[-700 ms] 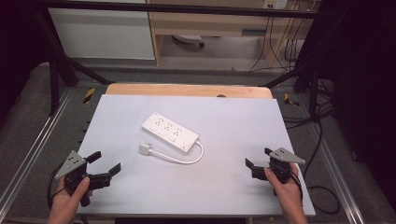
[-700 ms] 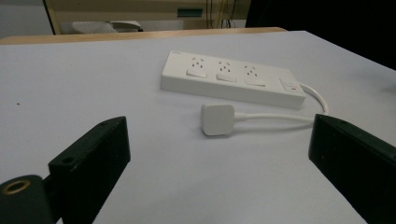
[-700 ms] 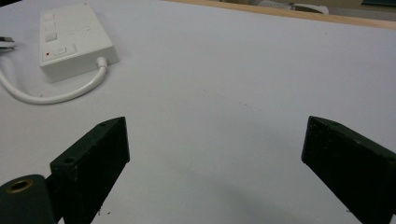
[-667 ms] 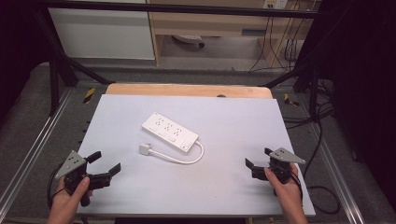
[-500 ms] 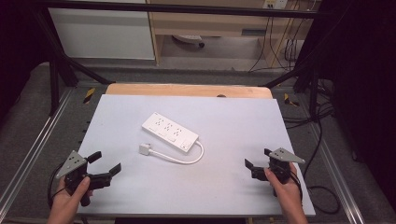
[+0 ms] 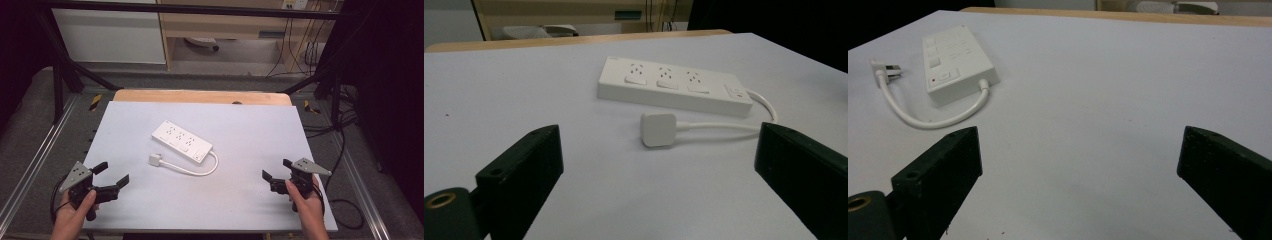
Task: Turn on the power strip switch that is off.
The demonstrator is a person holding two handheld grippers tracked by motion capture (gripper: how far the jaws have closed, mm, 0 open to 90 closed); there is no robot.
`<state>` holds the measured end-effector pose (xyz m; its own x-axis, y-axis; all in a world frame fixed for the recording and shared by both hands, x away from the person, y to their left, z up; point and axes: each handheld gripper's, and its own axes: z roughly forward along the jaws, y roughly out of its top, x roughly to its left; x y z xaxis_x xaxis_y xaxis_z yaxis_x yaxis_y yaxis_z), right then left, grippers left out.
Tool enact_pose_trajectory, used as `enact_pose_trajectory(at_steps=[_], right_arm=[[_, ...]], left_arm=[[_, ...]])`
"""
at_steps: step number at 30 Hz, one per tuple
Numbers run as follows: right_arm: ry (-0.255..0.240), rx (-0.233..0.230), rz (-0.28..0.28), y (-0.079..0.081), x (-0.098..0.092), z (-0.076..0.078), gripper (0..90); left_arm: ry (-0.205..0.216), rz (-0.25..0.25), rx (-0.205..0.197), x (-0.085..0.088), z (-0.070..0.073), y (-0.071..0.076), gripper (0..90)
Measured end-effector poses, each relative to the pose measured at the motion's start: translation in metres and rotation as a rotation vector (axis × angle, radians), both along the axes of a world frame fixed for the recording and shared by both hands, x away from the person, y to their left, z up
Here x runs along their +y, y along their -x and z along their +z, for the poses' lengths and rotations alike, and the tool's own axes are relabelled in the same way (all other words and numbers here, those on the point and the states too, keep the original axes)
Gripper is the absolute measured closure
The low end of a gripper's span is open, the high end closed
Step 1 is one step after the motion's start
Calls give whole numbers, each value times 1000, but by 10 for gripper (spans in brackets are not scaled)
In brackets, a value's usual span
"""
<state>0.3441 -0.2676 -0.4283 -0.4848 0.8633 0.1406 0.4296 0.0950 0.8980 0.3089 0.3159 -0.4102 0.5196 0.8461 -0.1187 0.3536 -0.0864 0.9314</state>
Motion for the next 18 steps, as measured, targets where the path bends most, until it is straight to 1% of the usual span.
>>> enact_pose_trajectory(at_steps=[6,13,16,18], right_arm=[[7,-9,12,1,4,4,37],[-6,-20,17,2,8,8,26],[-2,-28,21,2,10,10,25],[-4,-26,26,2,12,11,25]], left_arm=[[3,-2,5,0,0,-1,54],[-2,-7,6,0,0,-1,54],[-3,-9,7,0,-1,-1,54],[-4,-11,8,-1,-1,-1,54]])
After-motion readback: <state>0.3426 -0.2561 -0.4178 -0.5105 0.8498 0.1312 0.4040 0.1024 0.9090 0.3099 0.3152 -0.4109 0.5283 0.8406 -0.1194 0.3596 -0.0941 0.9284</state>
